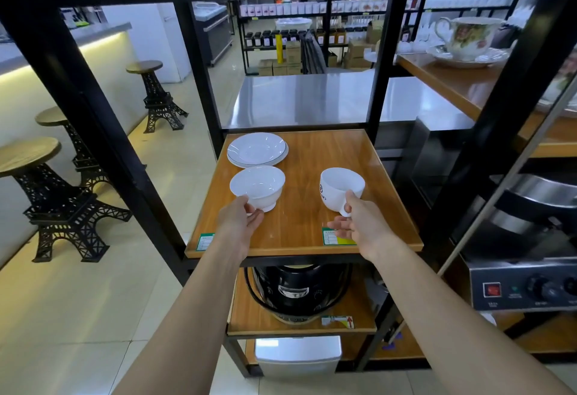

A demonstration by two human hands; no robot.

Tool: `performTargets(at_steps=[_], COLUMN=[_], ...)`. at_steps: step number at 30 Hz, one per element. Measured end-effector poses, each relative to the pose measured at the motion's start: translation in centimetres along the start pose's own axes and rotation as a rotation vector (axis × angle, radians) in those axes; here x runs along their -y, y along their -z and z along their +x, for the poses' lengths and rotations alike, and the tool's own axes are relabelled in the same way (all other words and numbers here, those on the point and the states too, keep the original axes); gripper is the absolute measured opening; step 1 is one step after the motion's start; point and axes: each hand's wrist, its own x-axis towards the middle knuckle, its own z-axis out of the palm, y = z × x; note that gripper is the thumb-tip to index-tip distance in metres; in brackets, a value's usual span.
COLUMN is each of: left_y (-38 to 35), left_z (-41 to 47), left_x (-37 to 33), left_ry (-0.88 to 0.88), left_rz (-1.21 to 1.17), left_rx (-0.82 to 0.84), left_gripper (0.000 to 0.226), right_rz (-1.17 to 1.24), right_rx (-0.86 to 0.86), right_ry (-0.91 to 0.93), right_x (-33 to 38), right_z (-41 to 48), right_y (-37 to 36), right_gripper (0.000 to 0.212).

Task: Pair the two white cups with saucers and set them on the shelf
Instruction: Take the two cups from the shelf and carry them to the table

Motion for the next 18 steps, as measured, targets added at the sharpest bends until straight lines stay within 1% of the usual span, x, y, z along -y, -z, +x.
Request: performTargets(at_steps=[3, 6, 8, 10, 13, 16, 18], left_y=[1.4, 3.0, 4.1, 4.9, 5.6, 5.2, 4.0], left_z=[-1.5, -3.4, -4.8, -6.4, -8.6, -10.9, -12.8], left_x=[0.5, 0.8, 1.2, 1.5, 2.1, 3.2, 4.3], left_ry=[0.003, -0.041, -0.068, -0.079, -0.104, -0.088, -0.098], left_rz=[0.039, 0.044, 0.065, 0.08, 0.119, 0.161, 0.23], left_rx=[0.006, 0.028, 0.059, 0.112, 0.174, 0.24, 0.322], left_gripper=[0.026, 0.026, 0.023, 0.017, 0.026, 0.024, 0.027], right_rz=[-0.035, 0.044, 0.065, 0.093, 0.144, 0.197, 0.232], right_rx=[-0.08, -0.127, -0.175, -0.227, -0.292, -0.361, -0.422], right_ry=[-0.011, 0.018, 0.051, 0.081, 0.092, 0.053, 0.043], right_x=[-0.9, -1.9, -2.9, -3.9, -5.5, -7.0, -8.1], right_z=[-1.9, -4.6, -6.8, -9.1, -12.0, -15.0, -17.4], right_y=[0.2, 0.8, 1.5, 2.5, 4.5, 6.8, 8.9], right_gripper=[0.035, 0.031, 0.03, 0.028, 0.026, 0.029, 0.031])
